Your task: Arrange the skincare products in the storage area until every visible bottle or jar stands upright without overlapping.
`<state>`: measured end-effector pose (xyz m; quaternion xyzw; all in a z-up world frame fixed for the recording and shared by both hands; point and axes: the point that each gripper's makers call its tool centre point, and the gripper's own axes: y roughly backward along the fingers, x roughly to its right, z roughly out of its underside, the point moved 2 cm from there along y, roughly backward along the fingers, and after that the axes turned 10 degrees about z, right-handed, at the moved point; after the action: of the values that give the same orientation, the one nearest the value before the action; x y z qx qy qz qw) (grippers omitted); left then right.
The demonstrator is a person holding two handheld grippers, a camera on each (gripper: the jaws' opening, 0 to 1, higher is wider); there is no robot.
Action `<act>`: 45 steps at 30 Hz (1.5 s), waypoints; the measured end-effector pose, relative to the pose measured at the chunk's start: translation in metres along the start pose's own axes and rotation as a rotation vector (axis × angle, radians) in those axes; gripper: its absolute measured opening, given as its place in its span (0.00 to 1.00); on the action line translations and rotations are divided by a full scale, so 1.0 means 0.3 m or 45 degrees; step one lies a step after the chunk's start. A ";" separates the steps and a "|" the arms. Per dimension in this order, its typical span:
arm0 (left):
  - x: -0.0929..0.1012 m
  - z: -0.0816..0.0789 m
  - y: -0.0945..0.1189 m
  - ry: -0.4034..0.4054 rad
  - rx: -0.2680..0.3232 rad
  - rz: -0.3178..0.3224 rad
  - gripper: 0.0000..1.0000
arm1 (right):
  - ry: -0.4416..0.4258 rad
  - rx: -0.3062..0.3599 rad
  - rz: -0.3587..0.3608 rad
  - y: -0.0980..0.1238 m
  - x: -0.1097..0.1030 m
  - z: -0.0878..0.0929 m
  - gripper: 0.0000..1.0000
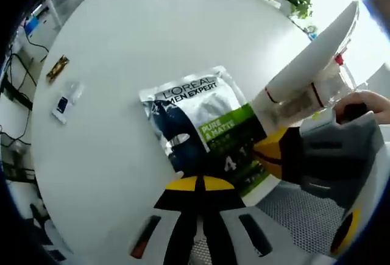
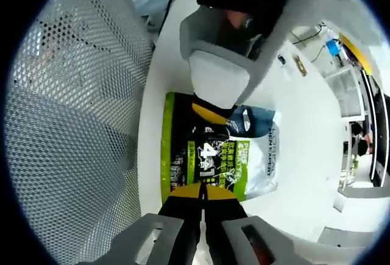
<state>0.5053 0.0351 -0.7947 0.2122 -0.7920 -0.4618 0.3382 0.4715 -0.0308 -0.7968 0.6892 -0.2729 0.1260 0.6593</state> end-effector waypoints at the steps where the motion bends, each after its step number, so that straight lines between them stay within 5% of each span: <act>1: 0.001 0.000 0.000 -0.002 0.000 0.000 0.01 | 0.001 -0.003 0.004 0.001 0.001 0.002 0.00; 11: 0.002 0.000 -0.001 0.000 0.001 0.015 0.01 | -0.022 -0.033 -0.063 -0.001 0.007 0.003 0.00; 22: 0.002 -0.001 -0.003 0.003 -0.001 0.022 0.01 | -0.049 -0.095 0.081 0.002 -0.001 0.004 0.00; 27: 0.003 -0.001 -0.004 0.011 -0.006 0.023 0.02 | 0.147 -0.057 0.201 0.008 -0.005 -0.002 0.00; 33: 0.006 -0.002 -0.004 0.013 -0.029 0.015 0.02 | 0.141 -0.010 0.227 0.014 -0.002 0.004 0.00; 37: 0.026 0.002 0.002 0.010 -0.067 0.029 0.03 | 0.073 0.163 0.314 0.081 0.067 -0.034 0.00; 42: 0.013 -0.056 0.039 0.001 0.086 0.005 0.03 | -0.238 0.357 0.025 0.191 0.043 -0.068 0.00; 45: 0.043 -0.101 0.053 -0.070 0.199 0.062 0.03 | -0.475 0.640 -0.270 0.314 0.017 -0.093 0.00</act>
<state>0.5181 0.0165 -0.7660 0.2059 -0.8395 -0.3960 0.3098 0.4298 -0.0028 -0.7121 0.8661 -0.2760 -0.0084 0.4168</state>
